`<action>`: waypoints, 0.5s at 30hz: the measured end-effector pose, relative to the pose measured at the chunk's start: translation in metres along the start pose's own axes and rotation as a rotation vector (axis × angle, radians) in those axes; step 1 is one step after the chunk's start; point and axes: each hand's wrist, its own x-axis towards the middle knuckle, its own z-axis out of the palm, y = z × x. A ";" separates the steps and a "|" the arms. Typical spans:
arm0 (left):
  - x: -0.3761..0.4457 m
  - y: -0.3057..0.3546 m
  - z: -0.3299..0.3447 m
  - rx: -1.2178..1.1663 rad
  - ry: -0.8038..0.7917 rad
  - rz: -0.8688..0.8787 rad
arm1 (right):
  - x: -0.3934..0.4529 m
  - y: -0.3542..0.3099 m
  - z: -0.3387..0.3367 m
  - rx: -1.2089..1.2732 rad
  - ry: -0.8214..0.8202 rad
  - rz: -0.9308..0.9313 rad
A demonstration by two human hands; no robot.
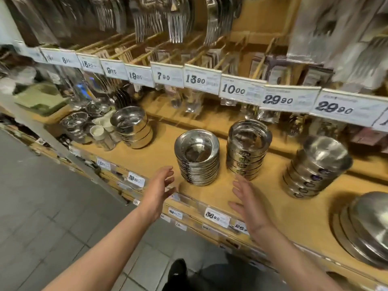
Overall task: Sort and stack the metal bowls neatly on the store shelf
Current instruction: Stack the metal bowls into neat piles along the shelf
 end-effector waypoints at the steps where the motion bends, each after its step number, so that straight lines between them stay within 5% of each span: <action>1: 0.013 0.004 -0.005 0.021 -0.014 0.007 | 0.012 -0.002 0.016 0.031 0.028 0.020; 7: 0.092 0.014 -0.016 0.102 -0.168 -0.046 | 0.072 0.003 0.084 0.196 0.256 0.067; 15: 0.148 0.014 0.004 0.136 -0.509 -0.142 | 0.086 0.026 0.105 0.198 0.165 -0.246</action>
